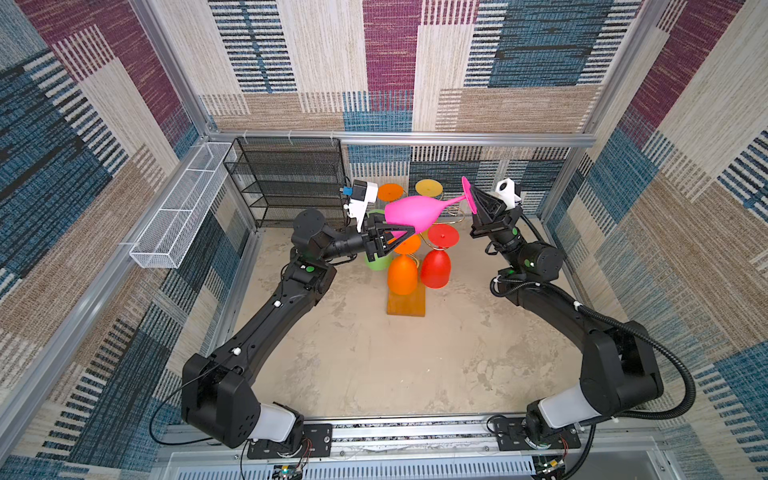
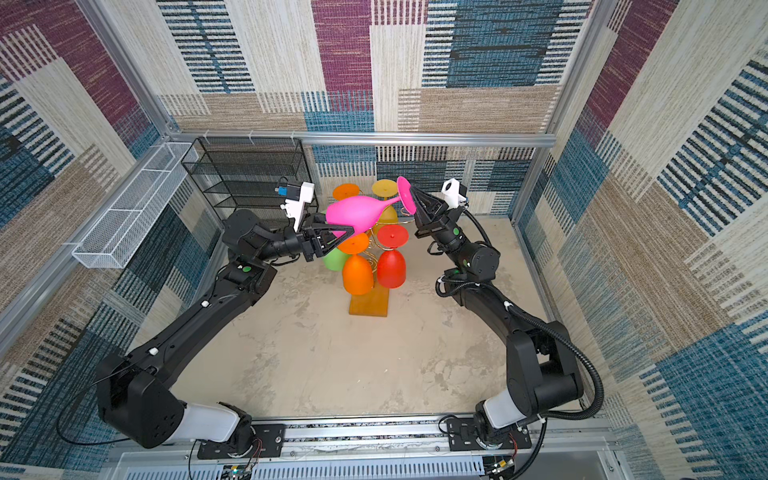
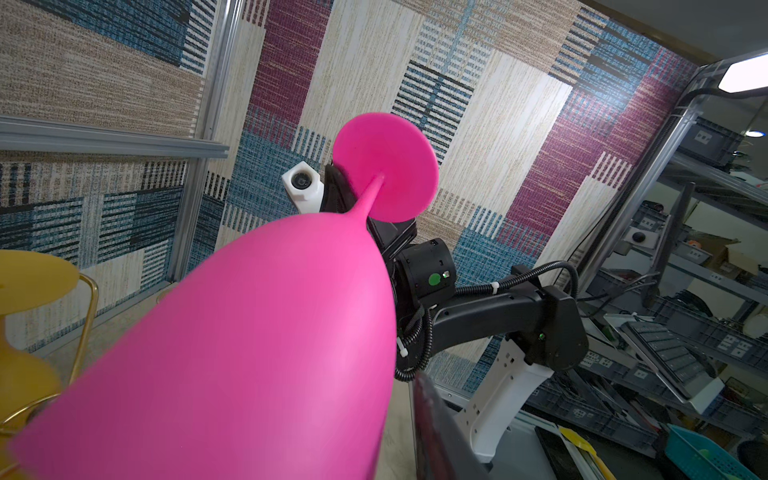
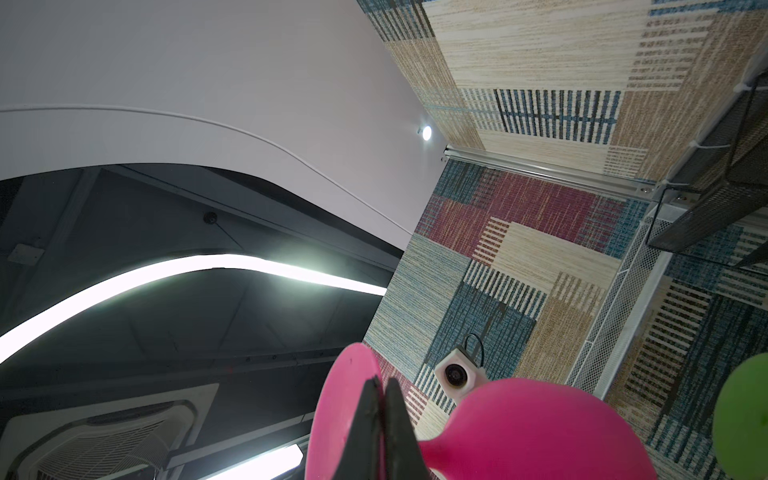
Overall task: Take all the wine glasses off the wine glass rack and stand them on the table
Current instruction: 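Bring the magenta glass to the left gripper while it grasps the bowl, then open the right gripper and withdraw it while the left gripper holds the glass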
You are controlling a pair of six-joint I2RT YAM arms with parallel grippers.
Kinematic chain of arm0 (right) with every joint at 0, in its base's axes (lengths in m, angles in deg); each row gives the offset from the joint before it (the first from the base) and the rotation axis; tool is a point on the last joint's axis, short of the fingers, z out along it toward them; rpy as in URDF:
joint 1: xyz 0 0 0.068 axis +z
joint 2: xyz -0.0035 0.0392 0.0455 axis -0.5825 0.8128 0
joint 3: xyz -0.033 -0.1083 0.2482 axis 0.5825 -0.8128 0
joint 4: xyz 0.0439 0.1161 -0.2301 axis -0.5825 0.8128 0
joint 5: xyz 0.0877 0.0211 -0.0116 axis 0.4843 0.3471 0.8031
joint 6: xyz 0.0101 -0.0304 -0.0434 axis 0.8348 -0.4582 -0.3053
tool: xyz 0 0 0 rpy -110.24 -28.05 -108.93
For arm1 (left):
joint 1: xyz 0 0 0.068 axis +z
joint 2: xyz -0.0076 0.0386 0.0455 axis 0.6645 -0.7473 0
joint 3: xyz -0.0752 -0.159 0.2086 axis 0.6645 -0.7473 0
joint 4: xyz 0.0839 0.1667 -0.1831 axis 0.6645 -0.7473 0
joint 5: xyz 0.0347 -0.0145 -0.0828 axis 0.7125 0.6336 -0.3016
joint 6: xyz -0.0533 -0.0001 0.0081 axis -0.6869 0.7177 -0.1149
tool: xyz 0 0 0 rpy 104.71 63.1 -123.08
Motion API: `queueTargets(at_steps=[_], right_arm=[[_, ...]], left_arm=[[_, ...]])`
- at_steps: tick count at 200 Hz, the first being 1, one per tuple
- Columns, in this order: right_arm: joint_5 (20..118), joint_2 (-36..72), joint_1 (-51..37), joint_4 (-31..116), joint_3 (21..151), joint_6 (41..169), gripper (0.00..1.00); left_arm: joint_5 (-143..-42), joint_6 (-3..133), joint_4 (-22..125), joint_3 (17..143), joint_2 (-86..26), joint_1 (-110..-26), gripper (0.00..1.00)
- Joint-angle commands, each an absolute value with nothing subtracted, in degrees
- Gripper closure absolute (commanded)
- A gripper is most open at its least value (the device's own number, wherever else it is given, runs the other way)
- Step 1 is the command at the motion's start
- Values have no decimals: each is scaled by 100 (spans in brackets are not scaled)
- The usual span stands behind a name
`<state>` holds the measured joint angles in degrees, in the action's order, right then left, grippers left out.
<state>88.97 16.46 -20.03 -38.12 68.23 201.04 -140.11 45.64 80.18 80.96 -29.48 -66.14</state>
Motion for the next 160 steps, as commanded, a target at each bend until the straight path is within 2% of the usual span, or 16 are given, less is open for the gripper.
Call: queueTargets(at_steps=[1,36,62,86,113,138,160], right_arm=[[8857,1657,-2041,-6228,6806,20118,100],[8835,1605,-2112,-6083,6707,20135,98],[8933,1538,-2215,-5850,6680,20098,80],[9035,1443,-2427,-5653,6629,19985,67],[9300,1064,-2792,-4932,6477,19411,44],[9685,346,-3154,-3080,6476,18031,31],[9544,-472,-3220,-8,7045,15569,25]], left_arm=[[-14035,4629,8408,8063,-2846,-6625,69],[-14012,4608,8408,8019,-2742,-6625,86],[-14040,4577,8476,7988,-2633,-6643,100],[-14128,4503,8478,8004,-2521,-6659,100],[-14183,4603,8120,8113,-2375,-6702,100],[-14040,5556,6689,8421,-2182,-6880,100],[-13648,6952,4749,8968,-2094,-7200,100]])
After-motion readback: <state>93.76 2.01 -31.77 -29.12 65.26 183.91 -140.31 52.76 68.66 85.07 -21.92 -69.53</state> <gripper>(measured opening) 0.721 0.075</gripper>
